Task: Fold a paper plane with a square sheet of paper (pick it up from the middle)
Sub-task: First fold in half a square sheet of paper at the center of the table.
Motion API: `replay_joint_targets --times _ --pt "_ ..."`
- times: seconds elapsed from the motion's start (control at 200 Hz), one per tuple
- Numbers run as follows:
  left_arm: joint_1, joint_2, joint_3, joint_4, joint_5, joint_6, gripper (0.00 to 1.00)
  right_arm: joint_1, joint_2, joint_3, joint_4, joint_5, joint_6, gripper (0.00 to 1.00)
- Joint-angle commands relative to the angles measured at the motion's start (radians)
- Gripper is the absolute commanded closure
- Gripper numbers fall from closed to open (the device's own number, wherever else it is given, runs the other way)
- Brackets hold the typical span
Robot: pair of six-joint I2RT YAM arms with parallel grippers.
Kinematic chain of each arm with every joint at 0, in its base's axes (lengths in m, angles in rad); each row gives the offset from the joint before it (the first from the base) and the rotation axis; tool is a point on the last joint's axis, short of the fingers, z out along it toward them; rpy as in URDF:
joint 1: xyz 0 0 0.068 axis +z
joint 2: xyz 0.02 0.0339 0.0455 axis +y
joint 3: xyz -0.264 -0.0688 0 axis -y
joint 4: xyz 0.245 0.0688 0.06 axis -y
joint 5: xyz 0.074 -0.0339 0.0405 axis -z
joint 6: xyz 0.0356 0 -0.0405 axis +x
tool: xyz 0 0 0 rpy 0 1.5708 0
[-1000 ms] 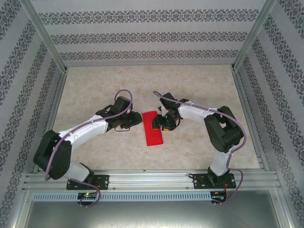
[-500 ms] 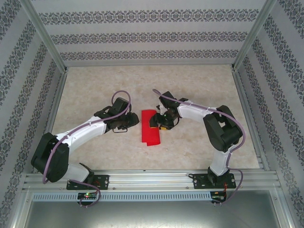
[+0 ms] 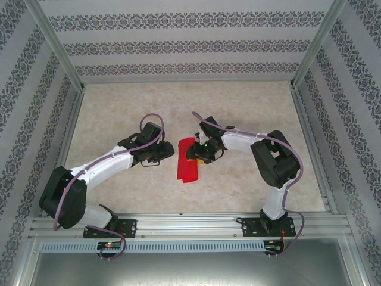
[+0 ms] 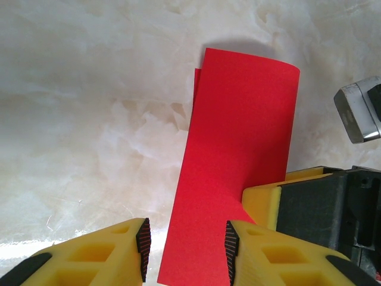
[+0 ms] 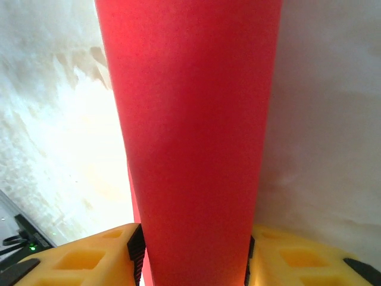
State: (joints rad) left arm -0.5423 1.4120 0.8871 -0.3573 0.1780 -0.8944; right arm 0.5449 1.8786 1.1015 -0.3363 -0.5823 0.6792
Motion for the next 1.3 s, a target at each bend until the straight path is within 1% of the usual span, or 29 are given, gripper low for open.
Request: replay_joint_targets --times 0.0,0.215,0.36,0.51,0.54,0.614,0.689,0.914,1.084,1.189,1.299 --pt "-0.008 -0.01 0.001 -0.037 -0.017 0.019 0.59 -0.019 -0.062 -0.056 0.175 -0.069 0.131 0.52" --pt "-0.009 -0.006 0.009 -0.047 -0.018 0.026 0.59 -0.01 -0.08 -0.125 0.448 -0.085 0.333 0.53" --pt "-0.009 -0.011 0.01 -0.052 -0.021 0.031 0.59 0.0 -0.071 -0.146 0.513 -0.045 0.39 0.55" --pt "-0.008 -0.02 0.007 -0.051 -0.024 0.029 0.59 -0.001 -0.095 -0.184 0.583 -0.019 0.422 0.54" --pt "-0.008 -0.021 0.006 -0.05 -0.024 0.029 0.59 -0.002 -0.106 -0.196 0.583 0.0 0.427 0.54" --pt "-0.008 -0.019 0.013 -0.054 -0.023 0.034 0.58 -0.002 -0.154 -0.238 0.578 0.099 0.42 0.52" --pt "-0.008 -0.019 0.016 -0.055 -0.024 0.033 0.58 -0.002 -0.188 -0.272 0.594 0.145 0.424 0.53" --pt "-0.009 -0.008 0.024 -0.048 -0.009 0.035 0.58 0.028 -0.237 -0.397 0.789 0.286 0.535 0.53" --pt "-0.009 -0.01 0.022 -0.049 -0.013 0.033 0.58 0.075 -0.209 -0.378 0.728 0.345 0.549 0.53" --pt "-0.008 -0.013 0.019 -0.048 -0.015 0.03 0.58 0.09 -0.197 -0.344 0.603 0.373 0.541 0.51" --pt "-0.008 -0.013 0.019 -0.051 -0.014 0.032 0.58 0.092 -0.198 -0.297 0.465 0.341 0.48 0.5"
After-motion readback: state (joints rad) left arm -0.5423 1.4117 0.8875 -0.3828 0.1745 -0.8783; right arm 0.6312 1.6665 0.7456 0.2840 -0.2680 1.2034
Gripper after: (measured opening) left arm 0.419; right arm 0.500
